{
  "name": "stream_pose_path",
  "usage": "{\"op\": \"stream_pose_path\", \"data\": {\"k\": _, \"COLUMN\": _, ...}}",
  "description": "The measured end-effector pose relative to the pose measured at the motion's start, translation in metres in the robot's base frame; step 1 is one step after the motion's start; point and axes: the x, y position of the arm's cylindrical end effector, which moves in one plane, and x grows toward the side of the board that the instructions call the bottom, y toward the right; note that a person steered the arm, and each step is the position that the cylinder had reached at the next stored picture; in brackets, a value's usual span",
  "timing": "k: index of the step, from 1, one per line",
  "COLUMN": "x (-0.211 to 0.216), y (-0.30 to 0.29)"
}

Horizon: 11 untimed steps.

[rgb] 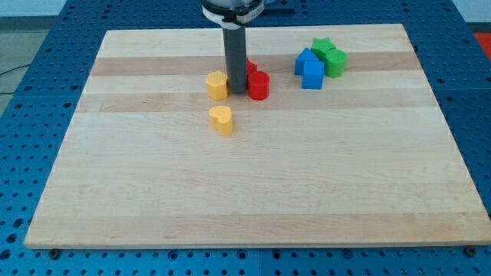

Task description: Move the red star to the top of the red circle

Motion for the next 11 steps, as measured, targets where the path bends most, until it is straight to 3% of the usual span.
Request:
{"op": "stream_pose_path", "data": {"k": 2, "x": 0.001, "y": 0.007}}
{"op": "stream_pose_path", "data": {"k": 4, "x": 0.035, "y": 0.036}}
{"op": "stream_pose_path", "data": {"k": 6, "x": 0.002, "y": 0.053}}
{"op": "stream_pose_path", "data": {"k": 7, "x": 0.010, "y": -0.009}}
{"op": "stream_pose_path", "data": {"k": 8, "x": -0.008, "y": -0.017}}
{"op": "stream_pose_path", "data": {"k": 10, "x": -0.074, "y": 0.018}}
{"op": "stream_pose_path", "data": {"k": 11, "x": -0.079, "y": 0.012}}
